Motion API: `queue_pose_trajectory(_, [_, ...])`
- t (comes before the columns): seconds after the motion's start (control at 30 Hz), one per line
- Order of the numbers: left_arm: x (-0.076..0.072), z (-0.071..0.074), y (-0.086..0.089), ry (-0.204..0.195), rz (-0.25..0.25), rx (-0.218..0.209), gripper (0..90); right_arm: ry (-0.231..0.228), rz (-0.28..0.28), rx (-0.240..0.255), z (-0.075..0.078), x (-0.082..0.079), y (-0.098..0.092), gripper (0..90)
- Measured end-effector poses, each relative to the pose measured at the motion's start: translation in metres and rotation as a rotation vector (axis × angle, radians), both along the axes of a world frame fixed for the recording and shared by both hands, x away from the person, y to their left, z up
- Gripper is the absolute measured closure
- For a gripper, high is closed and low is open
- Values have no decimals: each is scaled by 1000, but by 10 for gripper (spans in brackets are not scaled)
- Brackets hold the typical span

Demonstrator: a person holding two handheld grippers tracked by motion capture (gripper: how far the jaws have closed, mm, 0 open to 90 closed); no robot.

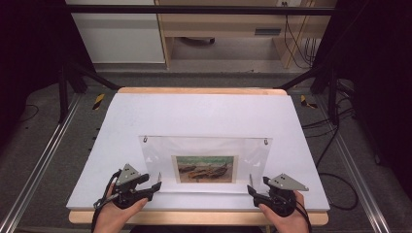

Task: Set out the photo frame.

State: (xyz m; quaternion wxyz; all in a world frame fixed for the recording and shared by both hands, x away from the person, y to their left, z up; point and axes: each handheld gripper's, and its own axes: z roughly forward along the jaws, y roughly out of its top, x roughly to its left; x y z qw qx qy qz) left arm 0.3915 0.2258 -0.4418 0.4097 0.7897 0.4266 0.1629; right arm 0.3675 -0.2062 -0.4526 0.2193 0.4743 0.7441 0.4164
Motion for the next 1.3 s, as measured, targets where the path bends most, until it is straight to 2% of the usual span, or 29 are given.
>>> queue_pose_trajectory(0.07, [0, 1, 1, -10, 3, 8, 385, -8, -1, -2, 1, 0, -1, 267])
queue_pose_trajectory(0.27, [3, 4, 8, -17, -3, -22, 253, 5, -6, 1, 2, 0, -7, 137])
queue_pose_trajectory(0.4, [3, 6, 12, -20, -13, -45, 167, 3, 8, 9, 3, -2, -10, 105])
queue_pose_trajectory(0.53, [1, 7, 15, -33, -39, -34, 106, -22, 24, 5, 4, -5, -15, 82])
queue_pose_trajectory(0.63, [1, 8, 21, -55, -48, -31, 87, -43, 5, 14, 6, -8, -22, 81])
queue_pose_trajectory(0.83, [3, 11, 41, -76, -3, -45, 85, -76, -87, 24, 10, -12, -39, 98])
queue_pose_trajectory(0.97, [5, 11, 54, -82, 39, -50, 85, -92, -146, 12, 10, -12, -47, 121])
queue_pose_trajectory(1.07, [9, 9, 58, -78, 67, -23, 86, -89, -173, -6, 9, -8, -49, 121])
queue_pose_trajectory(1.17, [15, 7, 58, -87, 87, 7, 87, -92, -188, -44, 7, -1, -50, 125])
queue_pose_trajectory(1.3, [29, 4, 59, -88, 107, 41, 90, -65, -197, -69, 5, 13, -51, 129])
